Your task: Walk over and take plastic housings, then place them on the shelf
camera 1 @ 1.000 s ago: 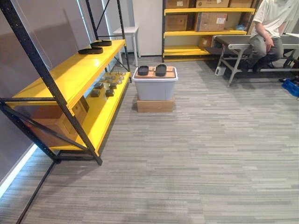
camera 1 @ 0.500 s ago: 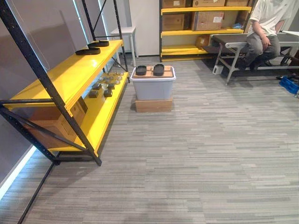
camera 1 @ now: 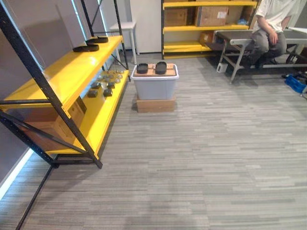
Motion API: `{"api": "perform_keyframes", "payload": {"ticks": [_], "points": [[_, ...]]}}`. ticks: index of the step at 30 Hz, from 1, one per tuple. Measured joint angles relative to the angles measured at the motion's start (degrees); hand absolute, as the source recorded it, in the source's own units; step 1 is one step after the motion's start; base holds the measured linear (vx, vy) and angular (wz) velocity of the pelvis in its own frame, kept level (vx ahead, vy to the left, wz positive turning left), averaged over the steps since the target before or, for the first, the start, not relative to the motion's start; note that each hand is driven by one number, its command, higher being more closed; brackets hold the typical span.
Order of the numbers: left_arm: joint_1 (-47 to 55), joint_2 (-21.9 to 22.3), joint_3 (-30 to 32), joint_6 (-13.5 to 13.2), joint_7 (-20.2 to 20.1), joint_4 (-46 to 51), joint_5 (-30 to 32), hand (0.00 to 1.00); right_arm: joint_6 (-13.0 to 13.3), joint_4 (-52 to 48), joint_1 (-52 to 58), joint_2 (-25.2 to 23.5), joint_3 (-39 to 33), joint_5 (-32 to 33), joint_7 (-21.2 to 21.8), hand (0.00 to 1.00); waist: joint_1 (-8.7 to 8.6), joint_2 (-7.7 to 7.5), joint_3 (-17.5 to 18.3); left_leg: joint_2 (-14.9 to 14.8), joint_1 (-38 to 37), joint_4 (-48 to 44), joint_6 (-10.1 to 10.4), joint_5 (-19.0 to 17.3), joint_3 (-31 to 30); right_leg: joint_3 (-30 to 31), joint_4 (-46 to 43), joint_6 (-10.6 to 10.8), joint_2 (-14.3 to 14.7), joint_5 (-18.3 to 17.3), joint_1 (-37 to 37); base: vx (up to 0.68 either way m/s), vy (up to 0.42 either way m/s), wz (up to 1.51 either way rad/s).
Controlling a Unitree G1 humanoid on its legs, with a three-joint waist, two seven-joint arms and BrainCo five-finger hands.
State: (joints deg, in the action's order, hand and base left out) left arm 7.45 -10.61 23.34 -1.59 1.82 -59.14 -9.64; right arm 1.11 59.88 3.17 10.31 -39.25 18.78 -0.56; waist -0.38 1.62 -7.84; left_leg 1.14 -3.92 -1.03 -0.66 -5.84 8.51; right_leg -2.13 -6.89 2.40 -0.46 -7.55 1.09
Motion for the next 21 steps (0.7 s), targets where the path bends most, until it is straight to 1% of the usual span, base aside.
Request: {"api": "perform_keyframes", "payload": {"ticks": [1, 2, 3, 4, 5, 6, 7, 8, 9, 10, 11, 12, 13, 14, 15, 16, 17, 18, 19, 20, 21], "points": [[-0.54, 0.03, -0.96, 0.0, -0.06, 0.12, -0.4, 0.0, -0.01, 0.0, -0.44, -0.03, 0.04, -0.08, -0.02, 0.0, 0.01, -0.16, -1.13, 0.06, 0.44, -2.81, -0.88, -2.03, 1.01, -0.25, -6.11, 3.18, -0.93, -3.1, -1.85, 0.0, 0.0, 0.0], [-0.59, 0.01, -1.72, -0.01, -0.04, 0.19, -0.45, 0.0, -0.02, 0.0, -0.31, 0.03, 0.15, -0.1, -0.04, 0.0, -0.02, -0.09, -1.41, 0.03, 0.5, -3.68, -1.26, -2.95, 1.05, -0.5, -10.24, 4.67, -1.19, -4.19, -3.52, 0.0, 0.042, -0.16], [-0.31, -0.18, -2.6, 0.03, 0.06, 0.54, -0.42, 0.0, -0.02, -0.05, -0.91, -0.09, 1.94, -0.17, -0.14, 0.0, 0.11, 0.2, -1.64, -0.2, 0.39, -4.37, -2.3, -4.17, 1.58, -1.96, -21.81, 4.69, -2.02, -4.35, -9.35, 0.0, 0.059, -0.2], [-0.4, -0.5, -3.26, 0.05, 0.22, 0.73, -0.41, 0.0, -0.02, -0.01, -1.15, -0.21, 2.93, -0.37, -0.13, 0.0, -0.08, 0.25, -2.13, -0.13, -0.52, -4.3, -2.62, -4.36, 1.62, -3.47, -27.34, 4.56, -2.84, -4.55, -12.14, 0.05, 0.093, -0.17], [-0.9, -1.0, -4.8, 0.05, 0.29, 0.95, -0.33, 0.0, -0.07, 0.27, -1.25, -0.3, 4.14, -1.05, -0.27, 0.0, -0.13, -0.23, -3.65, -0.07, -2.31, -4.0, -3.24, -5.02, 1.51, -5.58, -32.81, 3.88, -3.96, -5.44, -14.86, 0.11, 0.095, -0.03], [-1.18, -1.33, -5.75, 0.06, 0.28, 1.1, -0.33, 0.0, -0.09, 0.6, -1.16, -0.37, 4.74, -1.36, -0.3, 0.0, -0.36, 0.36, -4.12, -0.35, -3.57, -3.08, -3.16, -5.48, 1.43, -7.26, -32.3, 3.72, -4.18, -5.57, -17.29, 0.15, 0.082, -0.01], [-1.57, -1.48, -5.92, 0.07, 0.28, 1.11, -0.31, 0.0, -0.09, 0.86, -1.09, -0.38, 5.16, -1.37, -0.32, 0.0, -0.68, 0.31, -4.17, -0.6, -4.03, -2.7, -3.11, -5.69, 1.24, -8.11, -30.54, 3.65, -4.1, -5.5, -18.38, 0.21, 0.053, 0.11], [-2.98, -1.96, -6.44, 0.05, 0.31, 1.14, -0.28, 0.0, -0.09, 1.87, -1.04, -0.5, 5.65, -1.38, -0.33, 0.0, -1.68, 0.54, -4.67, -1.41, -4.92, -1.93, -2.81, -6.11, 0.34, -9.61, -24.64, 3.21, -3.18, -5.08, -20.09, 0.37, 0.0, 0.34], [-4.86, -2.49, -6.77, 0.03, 0.33, 1.13, -0.16, 0.0, -0.09, 1.99, -0.67, -1.09, 5.6, -1.39, -0.37, 0.0, -2.54, 0.47, -5.48, -2.23, -6.17, -0.99, -2.42, -6.45, -0.85, -9.64, -17.22, 1.87, -1.77, -3.69, -21.19, 0.42, -0.028, 0.47], [-5.86, -2.62, -6.77, 0.01, 0.34, 1.12, -0.04, 0.0, -0.09, 2.0, -0.26, -1.37, 5.56, -1.38, -0.37, 0.0, -3.17, 0.14, -5.68, -2.55, -6.76, -0.7, -1.93, -6.78, -1.68, -9.51, -13.09, 1.16, -1.2, -2.4, -21.55, 0.51, -0.09, 0.65], [-7.51, -2.67, -6.75, -0.04, 0.42, 1.11, 1.03, 0.0, -0.08, 2.02, 1.15, -1.78, 5.37, -1.38, -0.4, 0.0, -4.24, 0.11, -6.11, -2.95, -8.08, -0.26, -0.89, -7.9, -3.27, -9.09, -6.53, 0.37, -0.59, 0.86, -22.07, 0.53, -0.155, 0.74], [-8.2, -2.47, -6.71, -0.24, 0.37, 1.16, 1.74, 0.0, -0.1, 2.1, 2.66, -2.04, 4.07, -1.38, -0.41, 0.0, -4.91, -0.2, -5.92, -3.67, -9.77, -0.19, 0.65, -9.54, -4.27, -7.8, -5.92, -1.23, -0.11, 3.65, -22.73, 0.57, -0.195, 0.76], [-8.01, -2.24, -6.6, -0.49, 0.32, 1.2, 2.22, 0.0, -0.11, 2.13, 3.68, -2.22, 3.08, -1.38, -0.45, 0.0, -5.58, 0.02, -5.49, -4.49, -10.72, -0.54, 1.56, -10.35, -4.92, -7.57, -7.66, -2.3, 0.44, 5.22, -22.66, 0.67, -0.246, 0.66], [-7.78, -1.94, -5.16, -0.66, 0.26, 1.5, 3.1, 0.0, -0.11, 2.03, 4.83, -3.4, 0.66, -1.36, -0.5, 0.0, -5.88, -0.23, -4.95, -5.55, -10.49, -4.98, 3.56, -11.45, -5.17, -7.75, -9.62, -5.6, 0.76, 9.19, -22.04, 0.74, -0.273, 0.3], [-7.68, -0.72, -2.71, -0.62, 0.29, 2.18, 3.16, 0.0, -0.08, 1.39, 5.0, -4.46, -1.39, -1.36, -0.61, 0.0, -5.09, 0.48, -5.21, -7.38, -8.7, -13.02, 4.46, -11.55, -4.25, -8.09, -11.52, -7.05, 2.15, 7.65, -20.71, 0.75, -0.256, 0.09], [-7.57, -0.06, -1.1, -0.6, 0.33, 2.58, 3.18, 0.0, -0.07, 0.96, 5.07, -4.94, -1.4, -1.37, -0.65, 0.0, -4.87, 0.61, -5.28, -7.88, -6.68, -19.13, 5.43, -10.89, -3.43, -8.11, -11.58, -7.56, 2.72, 6.39, -19.6, 0.76, -0.224, -0.13], [-6.99, 1.53, 2.01, -0.53, 0.27, 3.67, 3.1, 0.0, -0.08, -0.59, 5.22, -6.02, -1.37, -1.36, -0.6, 0.0, -4.91, 1.19, -5.6, -9.86, -1.75, -33.31, 6.46, -6.57, -2.97, -8.21, -11.2, -8.39, 3.66, 4.01, -16.37, 0.59, -0.141, -0.02], [-6.65, 2.3, 3.18, -0.5, 0.27, 4.02, 3.07, 0.0, -0.1, -1.21, 5.4, -6.39, -1.37, -1.32, -0.61, 0.0, -4.93, 1.33, -5.73, -10.65, 0.61, -39.77, 6.65, -3.38, -3.46, -8.12, -10.52, -8.75, 3.96, 3.22, -14.35, 0.72, -0.152, -0.05], [-5.94, 3.7, 4.98, -0.39, 0.14, 4.33, 3.04, 0.0, -0.31, -2.33, 5.79, -7.21, -1.33, -1.12, -0.7, 0.0, -4.23, 1.82, -6.03, -12.83, 5.5, -54.38, 7.45, 1.21, -4.11, -7.3, -8.46, -9.44, 5.17, 1.62, -8.62, 0.69, -0.116, -0.23], [-4.86, 4.67, 5.93, -0.34, 0.06, 4.9, 3.01, 0.0, -0.37, -3.35, 5.81, -8.34, -1.33, -1.11, -0.77, 0.0, -3.19, 1.7, -6.22, -14.48, 9.26, -64.06, 6.61, 0.68, -3.07, -5.61, -6.05, -10.19, 5.97, 1.03, -3.35, 0.67, -0.1, -0.32], [-4.38, 5.21, 6.39, -0.3, 0.06, 5.1, 3.01, 0.0, -0.39, -3.82, 5.82, -8.87, -1.36, -1.11, -0.81, 0.0, -2.72, 1.44, -6.24, -14.75, 11.31, -67.07, 5.43, -0.18, -2.5, -4.71, -4.74, -10.36, 5.94, 0.65, -0.92, 0.76, -0.069, -0.48]]}}
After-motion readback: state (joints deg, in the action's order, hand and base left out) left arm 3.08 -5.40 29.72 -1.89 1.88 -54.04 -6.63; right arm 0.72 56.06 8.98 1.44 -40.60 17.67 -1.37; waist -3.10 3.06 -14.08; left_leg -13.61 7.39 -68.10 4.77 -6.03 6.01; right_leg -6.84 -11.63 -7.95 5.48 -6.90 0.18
